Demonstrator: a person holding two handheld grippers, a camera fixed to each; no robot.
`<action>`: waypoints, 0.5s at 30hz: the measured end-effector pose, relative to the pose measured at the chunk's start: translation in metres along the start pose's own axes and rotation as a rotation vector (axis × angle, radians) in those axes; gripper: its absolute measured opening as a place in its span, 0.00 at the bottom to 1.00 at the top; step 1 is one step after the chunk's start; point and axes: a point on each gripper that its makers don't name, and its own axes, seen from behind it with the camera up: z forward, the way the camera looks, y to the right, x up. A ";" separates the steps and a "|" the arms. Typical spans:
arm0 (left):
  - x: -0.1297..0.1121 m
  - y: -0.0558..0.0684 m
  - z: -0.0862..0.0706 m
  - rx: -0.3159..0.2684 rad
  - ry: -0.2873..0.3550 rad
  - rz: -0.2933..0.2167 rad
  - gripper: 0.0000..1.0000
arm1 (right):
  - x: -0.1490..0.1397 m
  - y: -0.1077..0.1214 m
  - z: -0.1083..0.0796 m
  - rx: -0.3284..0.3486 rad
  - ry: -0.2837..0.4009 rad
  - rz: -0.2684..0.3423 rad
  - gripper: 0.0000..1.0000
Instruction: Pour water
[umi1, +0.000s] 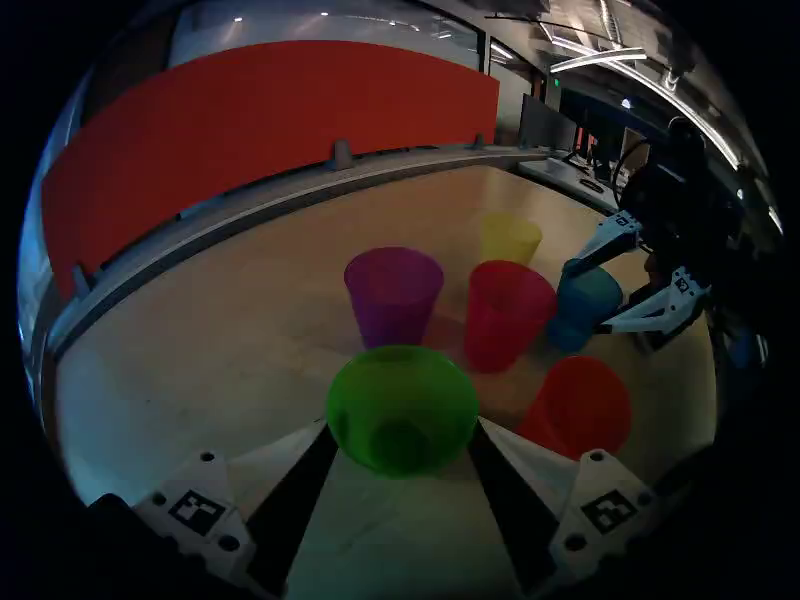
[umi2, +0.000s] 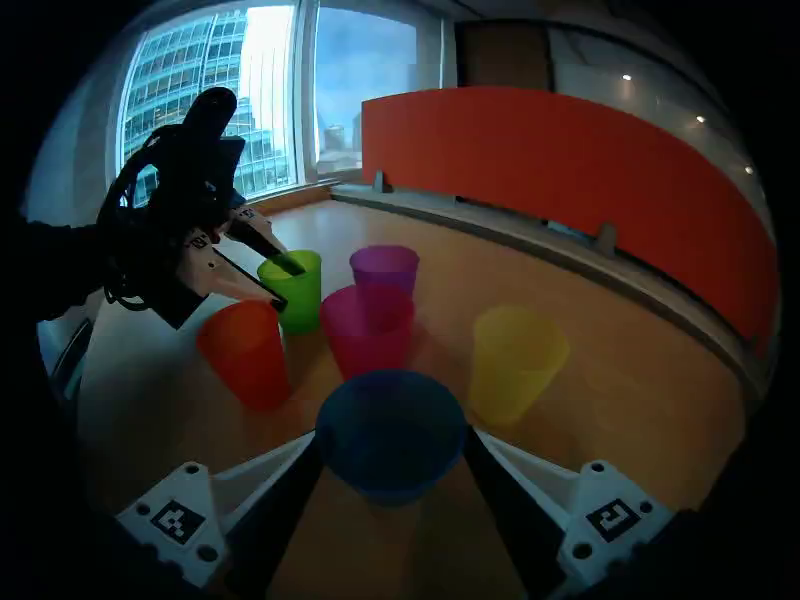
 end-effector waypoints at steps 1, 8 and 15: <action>0.000 0.000 0.001 0.003 -0.001 0.002 0.88 | 0.000 0.000 0.001 0.001 0.000 0.001 0.99; 0.000 -0.001 0.005 0.009 -0.007 0.003 0.88 | 0.000 0.000 0.002 0.005 -0.003 -0.001 0.99; -0.001 -0.002 0.006 0.018 -0.015 0.003 0.86 | 0.000 0.000 0.003 0.008 -0.005 -0.003 0.98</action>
